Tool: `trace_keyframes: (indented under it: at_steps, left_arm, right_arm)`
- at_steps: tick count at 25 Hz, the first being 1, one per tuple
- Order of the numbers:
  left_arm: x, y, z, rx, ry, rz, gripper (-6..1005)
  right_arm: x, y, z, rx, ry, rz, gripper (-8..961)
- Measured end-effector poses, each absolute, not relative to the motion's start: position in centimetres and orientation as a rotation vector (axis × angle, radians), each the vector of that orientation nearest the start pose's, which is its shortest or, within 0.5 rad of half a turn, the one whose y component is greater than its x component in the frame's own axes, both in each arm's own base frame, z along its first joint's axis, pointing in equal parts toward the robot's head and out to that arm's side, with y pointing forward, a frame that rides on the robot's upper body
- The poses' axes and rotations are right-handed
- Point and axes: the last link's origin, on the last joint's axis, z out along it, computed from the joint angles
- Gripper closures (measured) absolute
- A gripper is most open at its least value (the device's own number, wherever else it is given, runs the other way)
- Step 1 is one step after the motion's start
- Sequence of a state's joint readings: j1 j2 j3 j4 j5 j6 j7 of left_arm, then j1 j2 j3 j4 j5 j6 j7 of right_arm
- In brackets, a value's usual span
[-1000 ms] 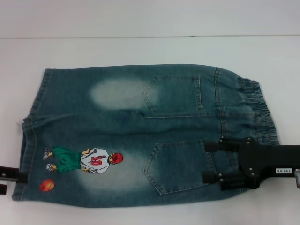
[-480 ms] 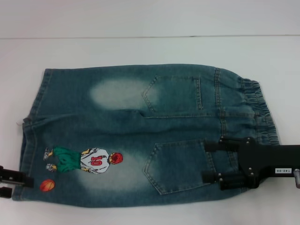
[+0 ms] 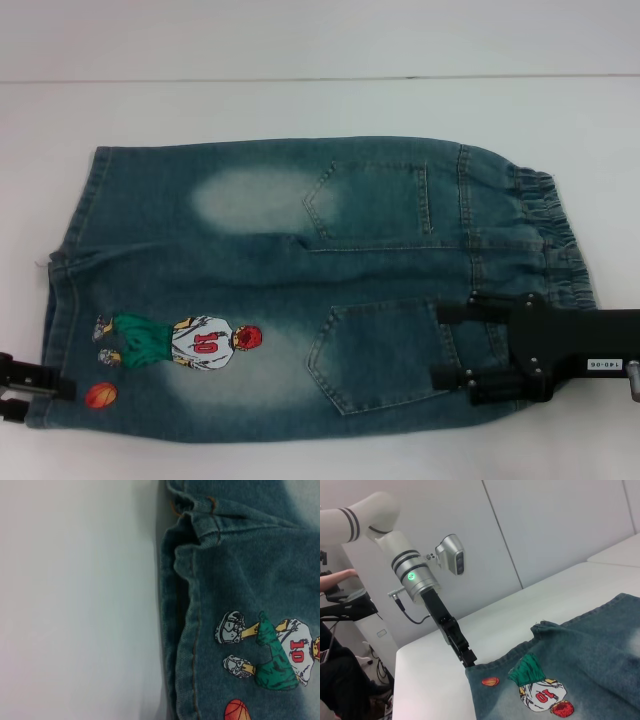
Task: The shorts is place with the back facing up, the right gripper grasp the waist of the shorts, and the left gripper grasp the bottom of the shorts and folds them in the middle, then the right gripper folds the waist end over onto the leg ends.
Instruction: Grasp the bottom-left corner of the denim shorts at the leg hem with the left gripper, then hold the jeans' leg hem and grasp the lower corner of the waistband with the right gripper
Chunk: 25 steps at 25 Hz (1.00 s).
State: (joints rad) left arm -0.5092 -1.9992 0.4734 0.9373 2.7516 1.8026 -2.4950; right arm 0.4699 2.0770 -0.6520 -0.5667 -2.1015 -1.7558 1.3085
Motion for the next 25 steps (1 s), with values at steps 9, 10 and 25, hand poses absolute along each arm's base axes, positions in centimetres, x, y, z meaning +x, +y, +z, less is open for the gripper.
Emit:
trace_keyframes:
  at_steps: [9, 10, 25]
  left_arm:
    - [-34.02, 28.13, 7.37, 2.325, 2.365, -0.094, 179]
    - [-34.02, 28.13, 7.37, 2.325, 2.365, -0.094, 179]
    - [-33.93, 28.64, 7.28, 2.39, 2.33, -0.08, 492]
  right_arm:
    - [27.81, 27.61, -1.53, -2.901, 0.698, 0.794, 25]
    - [27.82, 27.62, -1.53, -2.9, 0.698, 0.794, 25]
    - [28.01, 27.67, -1.55, -2.889, 0.706, 0.787, 26]
